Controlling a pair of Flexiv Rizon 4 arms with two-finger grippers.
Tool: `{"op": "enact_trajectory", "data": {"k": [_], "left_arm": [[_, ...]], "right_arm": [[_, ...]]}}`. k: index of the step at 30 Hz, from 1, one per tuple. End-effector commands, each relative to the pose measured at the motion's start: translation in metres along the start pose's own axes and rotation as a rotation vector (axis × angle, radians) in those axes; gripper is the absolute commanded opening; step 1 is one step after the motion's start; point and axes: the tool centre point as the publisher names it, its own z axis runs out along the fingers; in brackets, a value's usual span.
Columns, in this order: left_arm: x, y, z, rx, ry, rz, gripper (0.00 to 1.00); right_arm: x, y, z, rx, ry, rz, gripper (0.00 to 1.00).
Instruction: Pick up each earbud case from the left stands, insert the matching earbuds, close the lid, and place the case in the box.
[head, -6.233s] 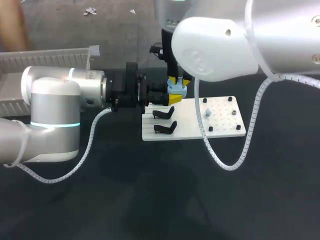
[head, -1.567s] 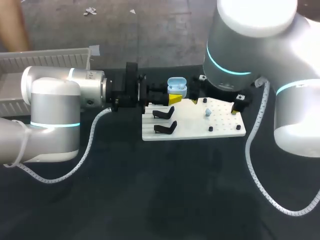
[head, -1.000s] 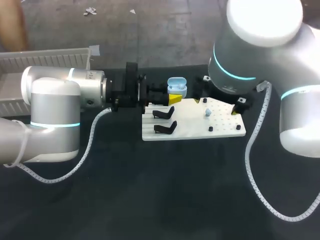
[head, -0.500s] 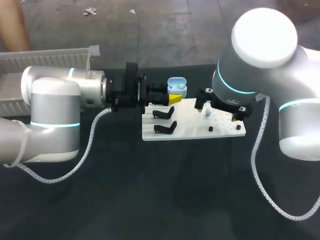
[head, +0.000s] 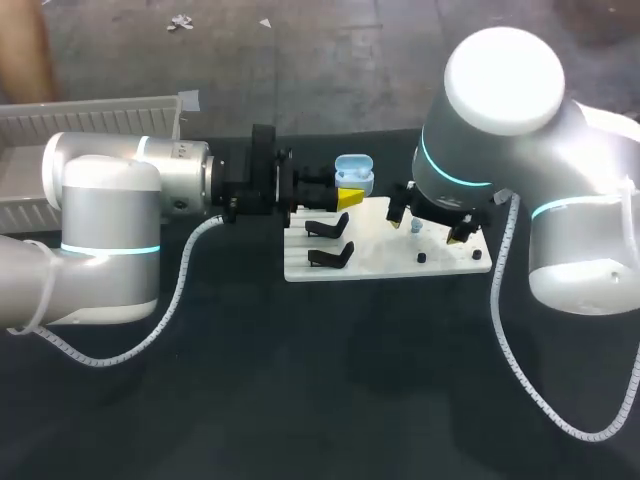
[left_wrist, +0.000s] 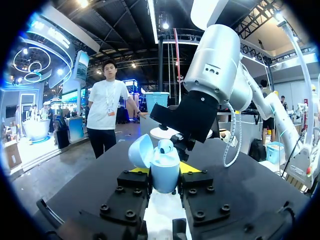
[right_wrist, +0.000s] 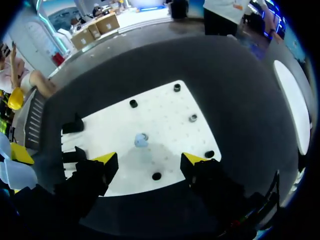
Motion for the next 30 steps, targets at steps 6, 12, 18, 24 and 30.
{"op": "enact_trajectory", "data": {"k": [6, 12, 18, 24, 30], "left_arm": [[0.001, -0.002, 0.0, -0.007, -0.005, 0.004, 0.0], [0.001, -0.002, 0.0, -0.007, -0.005, 0.004, 0.0], [0.001, -0.002, 0.0, -0.007, -0.005, 0.004, 0.0], [0.001, -0.002, 0.0, -0.007, -0.005, 0.004, 0.0], [0.001, -0.002, 0.0, -0.007, -0.005, 0.004, 0.0]], "right_arm": [[-0.003, 0.001, 0.009, -0.005, 0.008, 0.015, 0.64], [-0.005, 0.004, 0.016, -0.009, 0.021, 0.025, 0.53], [-0.007, 0.005, 0.018, -0.014, 0.03, 0.035, 0.5], [-0.009, 0.005, 0.021, -0.016, 0.035, 0.041, 0.49], [-0.01, 0.007, 0.021, -0.016, 0.036, 0.044, 0.46]]}}
